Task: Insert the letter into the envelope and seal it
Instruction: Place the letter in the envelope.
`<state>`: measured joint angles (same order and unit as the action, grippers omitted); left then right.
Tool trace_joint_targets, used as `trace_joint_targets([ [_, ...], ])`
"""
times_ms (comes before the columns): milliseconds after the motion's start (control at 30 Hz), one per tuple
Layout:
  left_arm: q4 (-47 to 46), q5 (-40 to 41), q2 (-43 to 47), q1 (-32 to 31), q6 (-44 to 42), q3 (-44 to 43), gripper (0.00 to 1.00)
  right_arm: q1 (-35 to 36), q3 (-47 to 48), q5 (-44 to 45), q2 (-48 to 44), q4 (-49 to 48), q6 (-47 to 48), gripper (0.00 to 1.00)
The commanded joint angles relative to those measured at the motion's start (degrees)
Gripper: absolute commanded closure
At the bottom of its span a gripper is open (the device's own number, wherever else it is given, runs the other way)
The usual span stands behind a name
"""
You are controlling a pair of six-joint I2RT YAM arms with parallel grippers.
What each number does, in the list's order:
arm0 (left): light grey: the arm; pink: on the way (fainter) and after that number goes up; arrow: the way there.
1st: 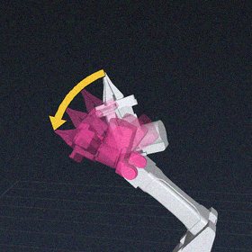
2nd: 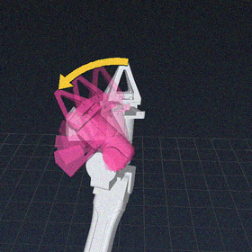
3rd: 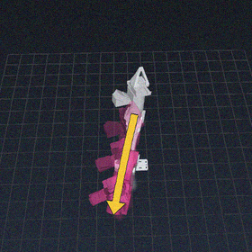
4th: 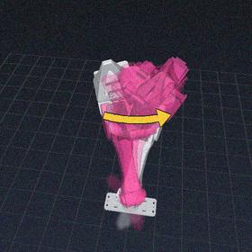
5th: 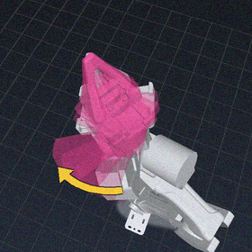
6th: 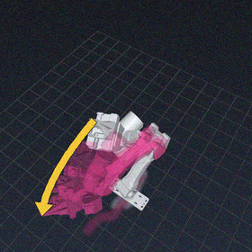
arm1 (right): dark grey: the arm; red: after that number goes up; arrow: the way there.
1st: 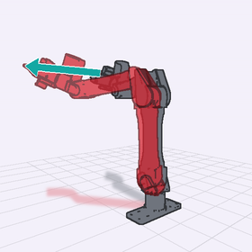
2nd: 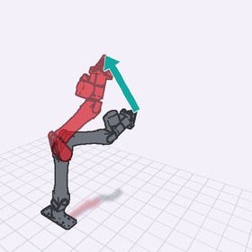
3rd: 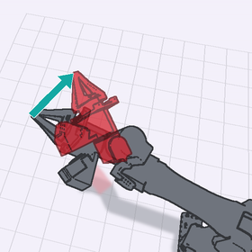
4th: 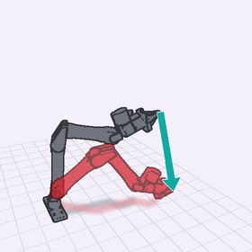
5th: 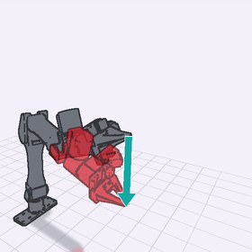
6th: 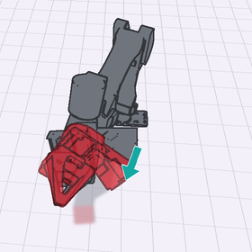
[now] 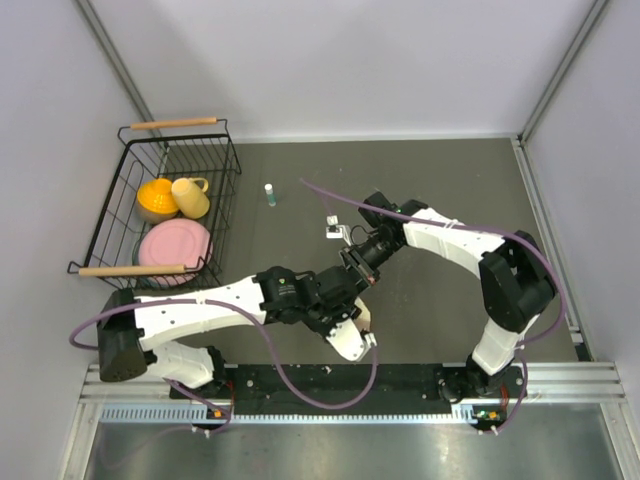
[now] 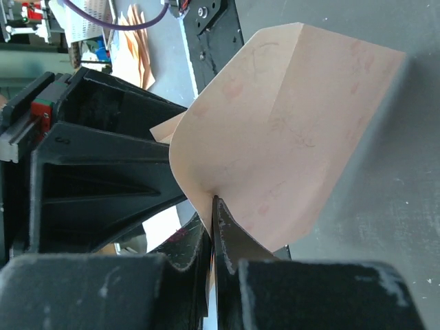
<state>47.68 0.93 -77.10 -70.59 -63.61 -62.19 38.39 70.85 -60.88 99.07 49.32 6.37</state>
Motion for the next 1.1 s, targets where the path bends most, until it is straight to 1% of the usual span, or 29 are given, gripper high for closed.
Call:
trace_joint_targets([
  [0, -2.33, -0.57, 4.06, 0.80, 1.03, -0.47, 0.42, -0.16, -0.27, -1.17, -1.07, 0.43, 1.10, 1.00],
  [33, -2.16, -0.58, 5.46, 1.15, 1.47, -0.73, 0.33, -0.07, -0.27, -0.73, -1.07, 0.34, 1.45, 1.00],
  [67, -2.15, -3.54, 6.43, 1.59, 2.17, -0.82, 0.30, -0.25, -0.27, 0.23, -1.24, 0.43, 1.54, 1.00],
  [133, -2.33, -6.45, 10.01, 4.39, 4.72, -1.26, 0.24, -0.33, -0.27, 1.64, -1.51, 0.51, 2.24, 1.00],
  [167, -2.24, -8.38, 11.34, 5.71, 5.51, -1.44, 0.23, -0.34, -0.27, 1.82, -1.86, 0.60, 2.50, 1.00],
  [200, -2.42, -14.23, 12.66, 9.81, 8.04, -1.70, 0.23, -0.34, -0.27, 2.17, -2.12, 0.60, 2.77, 1.00],
  [267, -3.64, -21.98, 16.62, 15.89, 11.22, -1.53, 0.23, -0.42, -0.19, 2.44, -2.56, 0.86, 3.82, 1.00],
  [300, -3.73, -29.51, 17.76, 22.01, 12.62, -0.92, 0.23, -0.34, -0.01, 2.44, -2.74, 0.95, 4.17, 1.00],
  [367, -5.22, -35.00, 21.02, 27.41, 14.21, 0.92, 0.25, -0.42, 0.17, 1.47, -2.91, 1.04, 5.31, 1.00],
  [400, -6.19, -37.81, 22.16, 32.74, 14.39, 3.98, 0.26, -0.34, 0.34, 1.12, -2.91, 1.22, 5.75, 1.00],
  [433, -7.59, -42.80, 23.82, 35.32, 15.27, 5.84, 0.26, -0.34, 0.34, 0.33, -3.00, 1.30, 6.37, 1.00],
  [467, -9.17, -45.29, 24.19, 40.04, 16.06, 7.51, 0.26, -0.42, 0.34, -0.20, -3.00, 1.30, 6.81, 1.00],
  [500, -9.18, -47.66, 24.28, 41.92, 16.07, 9.88, 0.26, -0.42, 0.43, -0.64, -3.26, 1.57, 7.25, 1.00],
  [533, -9.27, -52.30, 23.84, 43.59, 16.59, 10.77, 0.27, -0.34, 0.43, -1.34, -3.44, 1.66, 8.12, 1.00],
  [600, -11.11, -55.14, 23.14, 46.66, 19.05, 13.83, 0.28, -0.34, 0.52, -2.04, -3.97, 2.01, 8.92, 1.00],
  [700, -17.34, -56.82, 22.52, 48.26, 21.78, 17.88, 0.29, -0.34, 1.04, -2.92, -4.93, 3.59, 11.20, 1.00],
  [800, -20.43, -59.54, 22.08, 48.44, 19.24, 21.13, 0.29, 0.19, 1.66, -3.54, -5.29, 5.78, 13.57, 1.00],
  [867, -20.43, -62.35, 20.59, 48.44, 16.17, 22.11, 0.32, 0.46, 1.92, -4.15, -5.46, 7.10, 15.33, 1.00],
  [967, -17.02, -65.61, 17.61, 48.44, 11.08, 22.29, 0.36, 0.72, 2.36, -4.24, -6.08, 7.98, 16.57, 1.00],
  [1067, -16.39, -67.72, 14.62, 48.35, 10.80, 22.03, 0.40, 0.98, 2.80, -4.86, -6.34, 8.68, 17.36, 1.00],
])
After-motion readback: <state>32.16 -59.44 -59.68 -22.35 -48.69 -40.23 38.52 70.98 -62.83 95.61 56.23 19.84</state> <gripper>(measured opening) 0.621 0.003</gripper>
